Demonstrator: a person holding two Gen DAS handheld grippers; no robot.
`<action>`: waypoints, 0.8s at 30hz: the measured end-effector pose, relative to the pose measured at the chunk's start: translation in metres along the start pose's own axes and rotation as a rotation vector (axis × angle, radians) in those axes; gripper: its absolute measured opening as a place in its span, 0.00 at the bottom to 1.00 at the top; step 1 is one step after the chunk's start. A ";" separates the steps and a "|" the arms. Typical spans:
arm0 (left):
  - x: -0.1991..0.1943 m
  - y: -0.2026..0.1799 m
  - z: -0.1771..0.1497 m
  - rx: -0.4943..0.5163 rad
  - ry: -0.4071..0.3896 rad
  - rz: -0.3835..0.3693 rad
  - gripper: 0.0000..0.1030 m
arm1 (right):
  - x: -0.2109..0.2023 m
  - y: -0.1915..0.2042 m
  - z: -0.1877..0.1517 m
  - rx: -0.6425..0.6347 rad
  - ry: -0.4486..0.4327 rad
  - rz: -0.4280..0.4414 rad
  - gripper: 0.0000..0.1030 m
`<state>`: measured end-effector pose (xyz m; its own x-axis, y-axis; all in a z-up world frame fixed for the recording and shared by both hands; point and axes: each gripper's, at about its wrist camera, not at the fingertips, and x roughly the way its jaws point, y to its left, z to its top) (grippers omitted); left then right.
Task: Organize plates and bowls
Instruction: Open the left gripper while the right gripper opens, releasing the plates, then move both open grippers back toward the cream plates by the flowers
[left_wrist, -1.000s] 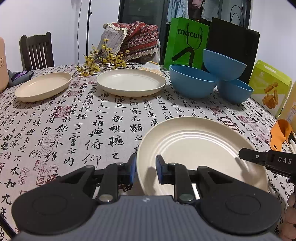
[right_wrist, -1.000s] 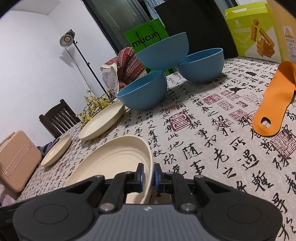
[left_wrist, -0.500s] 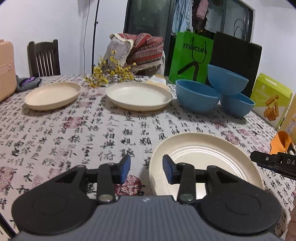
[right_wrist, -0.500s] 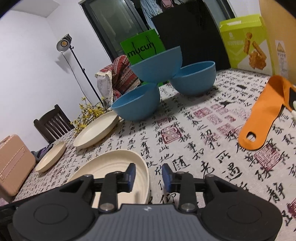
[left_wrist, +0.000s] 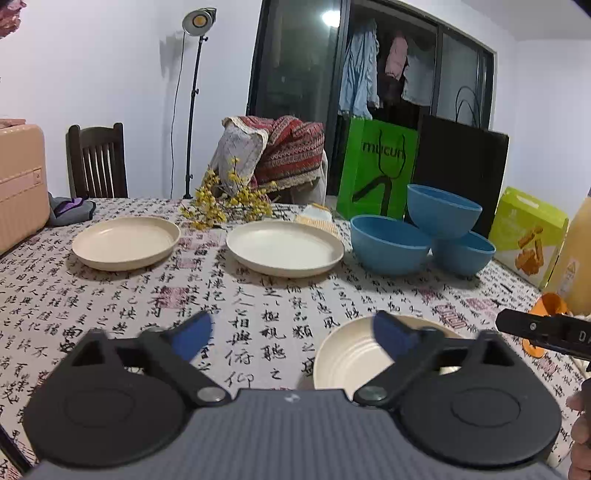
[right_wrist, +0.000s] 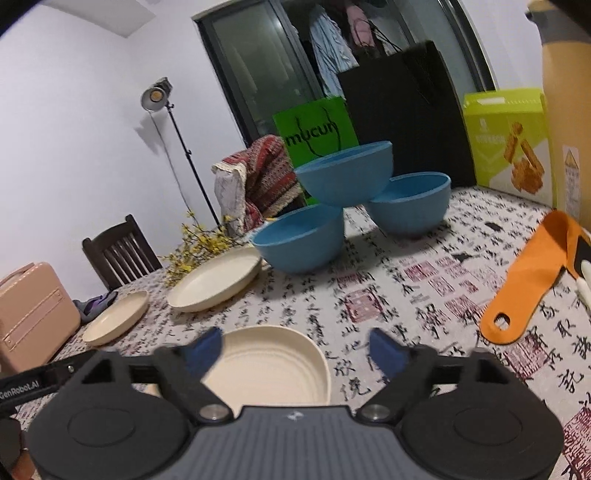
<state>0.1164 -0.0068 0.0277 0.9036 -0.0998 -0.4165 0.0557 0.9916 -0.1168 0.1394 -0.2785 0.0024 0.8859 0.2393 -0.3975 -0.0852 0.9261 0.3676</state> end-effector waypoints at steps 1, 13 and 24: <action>-0.002 0.001 0.001 -0.004 -0.008 -0.002 1.00 | -0.001 0.002 0.001 -0.003 -0.003 0.001 0.96; -0.025 0.010 0.011 0.010 -0.066 -0.016 1.00 | -0.018 0.025 0.004 -0.032 -0.029 -0.004 1.00; -0.039 0.037 0.028 0.000 -0.116 0.006 1.00 | -0.016 0.054 0.015 -0.052 -0.040 0.000 1.00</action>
<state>0.0954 0.0362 0.0646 0.9470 -0.0834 -0.3103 0.0500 0.9922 -0.1142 0.1276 -0.2363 0.0413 0.9035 0.2280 -0.3631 -0.1076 0.9403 0.3228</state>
